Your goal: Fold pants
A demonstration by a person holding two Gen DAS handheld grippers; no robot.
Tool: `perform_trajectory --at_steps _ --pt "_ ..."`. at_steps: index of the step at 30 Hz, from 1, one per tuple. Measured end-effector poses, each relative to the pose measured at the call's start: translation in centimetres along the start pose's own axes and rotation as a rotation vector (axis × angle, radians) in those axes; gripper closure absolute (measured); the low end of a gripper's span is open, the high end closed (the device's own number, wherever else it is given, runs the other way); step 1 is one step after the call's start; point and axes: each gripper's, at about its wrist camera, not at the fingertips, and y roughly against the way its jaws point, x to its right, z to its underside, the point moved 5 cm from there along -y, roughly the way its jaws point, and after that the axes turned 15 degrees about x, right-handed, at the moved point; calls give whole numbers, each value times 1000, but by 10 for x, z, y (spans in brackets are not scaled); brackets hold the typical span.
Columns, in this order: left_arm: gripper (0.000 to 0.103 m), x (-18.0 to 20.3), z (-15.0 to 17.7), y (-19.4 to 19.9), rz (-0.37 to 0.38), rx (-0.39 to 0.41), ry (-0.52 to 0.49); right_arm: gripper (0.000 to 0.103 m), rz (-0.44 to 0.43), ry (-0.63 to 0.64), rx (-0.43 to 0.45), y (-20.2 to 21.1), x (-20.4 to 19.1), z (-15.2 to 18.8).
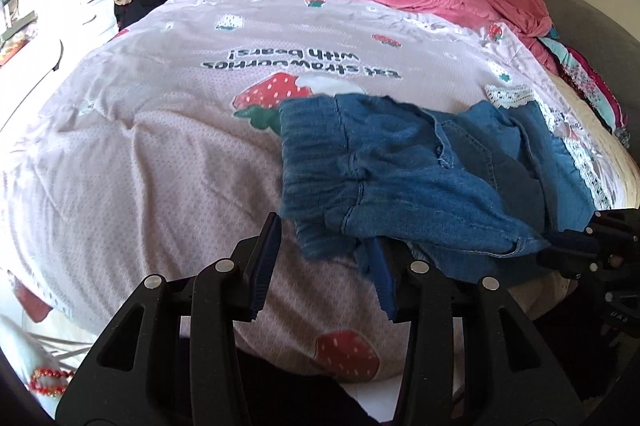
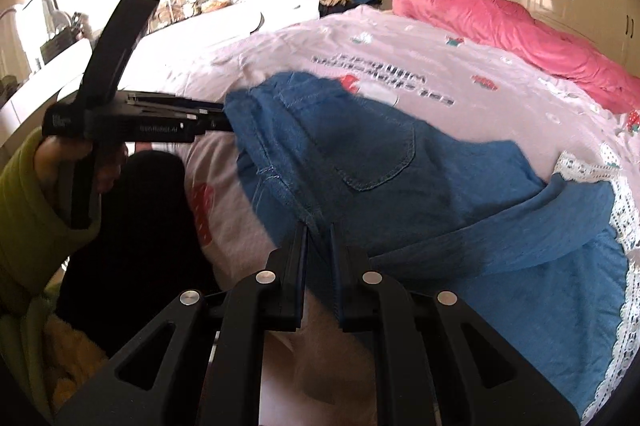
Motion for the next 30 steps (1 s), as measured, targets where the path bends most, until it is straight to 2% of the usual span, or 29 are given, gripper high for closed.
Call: perform_trajectory --at_steps 4,6,11,14,17,20,22,24,25,27,30 --pt "63 -3 11 -5 -15 -60 -6 90 7 20 -48 -12 -6 16" --pt "63 -4 12 -4 -19 -65 -6 90 -1 23 -57 -15 -10 21" --pt "58 -15 13 13 -64 -55 0 90 -16 3 -73 -19 -9 29" --pt "57 -21 0 30 -80 -9 25 90 -28 -24 -80 -21 -6 31" --pt "54 -8 -18 37 -49 36 12 88 -34 -32 -86 -22 -4 32" --pt "49 18 -28 26 28 40 -3 84 -54 -50 -89 -20 -6 32" --pt "46 33 -23 8 54 -1 -27 84 -55 -54 -92 -18 -6 33" --pt "45 37 -8 -13 27 -66 -55 78 -76 -97 -102 -13 -6 30" --pt "44 36 0 -21 -3 -84 -81 78 -99 -125 -94 -9 -5 27" --pt "41 35 10 -28 -32 -99 -121 68 -142 -192 -23 7 -5 15" --pt "37 31 12 -31 -23 -104 -97 62 -75 -181 46 20 2 0"
